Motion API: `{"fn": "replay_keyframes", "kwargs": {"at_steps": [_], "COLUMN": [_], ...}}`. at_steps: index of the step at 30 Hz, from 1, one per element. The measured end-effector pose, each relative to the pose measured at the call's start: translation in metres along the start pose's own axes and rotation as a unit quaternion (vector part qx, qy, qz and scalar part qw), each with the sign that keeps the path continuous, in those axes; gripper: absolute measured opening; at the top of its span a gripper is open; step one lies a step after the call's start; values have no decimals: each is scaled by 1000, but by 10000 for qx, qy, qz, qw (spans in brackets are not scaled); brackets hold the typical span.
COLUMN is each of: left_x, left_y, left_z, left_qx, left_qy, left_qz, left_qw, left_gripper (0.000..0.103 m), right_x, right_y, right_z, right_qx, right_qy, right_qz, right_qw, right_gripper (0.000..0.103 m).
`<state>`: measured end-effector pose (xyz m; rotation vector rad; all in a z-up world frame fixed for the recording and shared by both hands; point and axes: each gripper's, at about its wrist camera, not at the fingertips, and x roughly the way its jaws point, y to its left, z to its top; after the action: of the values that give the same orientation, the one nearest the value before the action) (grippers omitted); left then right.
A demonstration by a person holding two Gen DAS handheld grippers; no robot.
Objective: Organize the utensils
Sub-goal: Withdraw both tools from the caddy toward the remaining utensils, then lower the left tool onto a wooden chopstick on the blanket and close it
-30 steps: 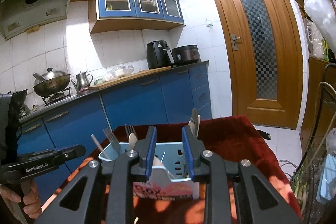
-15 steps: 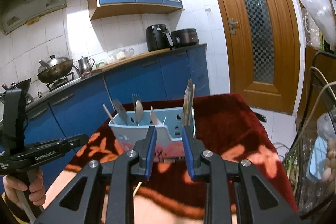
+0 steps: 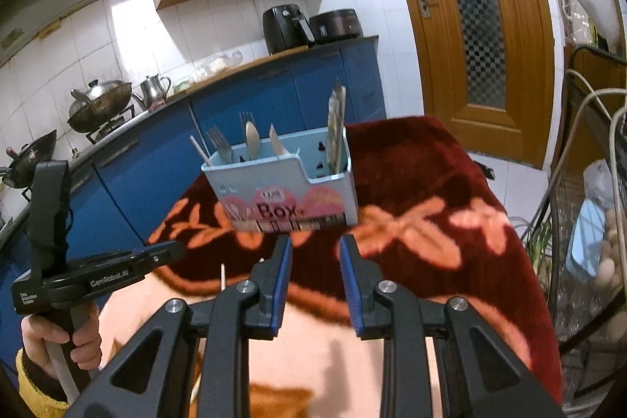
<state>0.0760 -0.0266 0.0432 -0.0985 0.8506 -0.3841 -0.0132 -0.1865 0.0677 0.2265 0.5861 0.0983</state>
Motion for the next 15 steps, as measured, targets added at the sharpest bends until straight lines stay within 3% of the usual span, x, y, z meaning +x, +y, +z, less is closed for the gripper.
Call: {"fn": "replay_keyframes", "kwargs": {"at_steps": [15], "left_x": [43], "left_y": [-27], "left_z": [-13], "left_qx": [367], "left_qy": [691], "left_qz": [75], "left_qw": [9969], "left_gripper": [10], "right_x": [15], "right_y": [-25], "right_z": [-35], "right_qx": [266], "right_qy": [581], "right_qz": [-5], "right_qw": [9980], "right_gripper": [29]}}
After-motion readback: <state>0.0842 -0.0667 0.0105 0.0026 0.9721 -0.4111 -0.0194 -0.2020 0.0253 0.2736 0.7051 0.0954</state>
